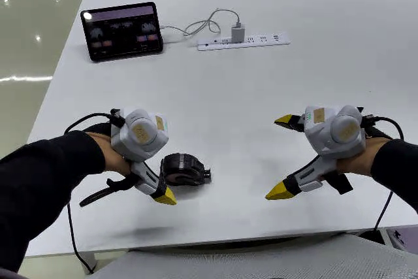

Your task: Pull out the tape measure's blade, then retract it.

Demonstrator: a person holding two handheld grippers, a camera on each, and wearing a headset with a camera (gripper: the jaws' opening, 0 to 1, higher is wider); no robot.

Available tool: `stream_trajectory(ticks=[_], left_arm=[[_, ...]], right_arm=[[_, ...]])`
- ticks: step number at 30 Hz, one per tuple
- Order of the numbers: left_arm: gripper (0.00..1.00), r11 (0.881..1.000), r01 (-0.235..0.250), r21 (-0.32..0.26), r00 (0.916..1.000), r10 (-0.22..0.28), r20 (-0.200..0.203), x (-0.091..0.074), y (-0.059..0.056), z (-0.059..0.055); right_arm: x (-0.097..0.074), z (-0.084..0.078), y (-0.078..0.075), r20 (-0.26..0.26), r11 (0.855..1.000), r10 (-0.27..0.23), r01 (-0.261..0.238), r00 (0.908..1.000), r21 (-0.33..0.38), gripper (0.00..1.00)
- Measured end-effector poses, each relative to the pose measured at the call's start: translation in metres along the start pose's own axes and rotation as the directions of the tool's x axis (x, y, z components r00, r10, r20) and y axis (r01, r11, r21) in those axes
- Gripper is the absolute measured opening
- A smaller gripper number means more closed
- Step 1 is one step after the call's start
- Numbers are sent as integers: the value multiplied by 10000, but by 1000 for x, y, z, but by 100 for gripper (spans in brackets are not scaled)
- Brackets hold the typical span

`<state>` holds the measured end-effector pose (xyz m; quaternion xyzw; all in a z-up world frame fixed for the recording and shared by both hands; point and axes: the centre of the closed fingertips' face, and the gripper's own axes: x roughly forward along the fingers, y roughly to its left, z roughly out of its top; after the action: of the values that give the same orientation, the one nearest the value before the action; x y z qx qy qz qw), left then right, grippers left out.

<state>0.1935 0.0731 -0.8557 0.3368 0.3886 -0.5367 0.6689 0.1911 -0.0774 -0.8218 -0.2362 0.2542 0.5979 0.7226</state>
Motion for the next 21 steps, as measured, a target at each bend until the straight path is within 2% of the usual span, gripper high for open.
stream_trajectory(ticks=[1, 5, 10, 13, 14, 19, 21], left_arm=[[78, 9992, -148, 367, 9999, 150, -61, 1, 3, 1], [71, 9998, 54, 210, 9999, -51, -129, 9, 2, 2], [61, 9991, 67, 418, 9997, -56, -256, 16, 3, 4], [60, 9988, 190, 444, 9989, -171, -432, 21, 1, 2], [59, 9976, 211, 661, 9983, -174, -562, 22, 0, 0], [54, 9963, 251, 820, 9982, -205, -569, 24, -1, 2], [45, 9956, 219, 906, 9982, -167, -568, 23, 0, 4]], right_arm=[[5, 1, 1, 28, 10000, 65, -65, 10000, -71, 96], [19, 5, 2, 104, 9996, 240, -238, 9997, -147, 94], [37, 9, 6, 138, 9988, 475, -473, 9988, -122, 90], [46, 11, 8, 195, 9976, 631, -626, 9978, -283, 83], [49, 12, 7, 204, 9978, 619, -613, 9979, -266, 81], [60, 17, 8, 186, 9972, 724, -720, 9972, -211, 78], [64, 20, 9, 182, 9963, 800, -794, 9966, -330, 76]])
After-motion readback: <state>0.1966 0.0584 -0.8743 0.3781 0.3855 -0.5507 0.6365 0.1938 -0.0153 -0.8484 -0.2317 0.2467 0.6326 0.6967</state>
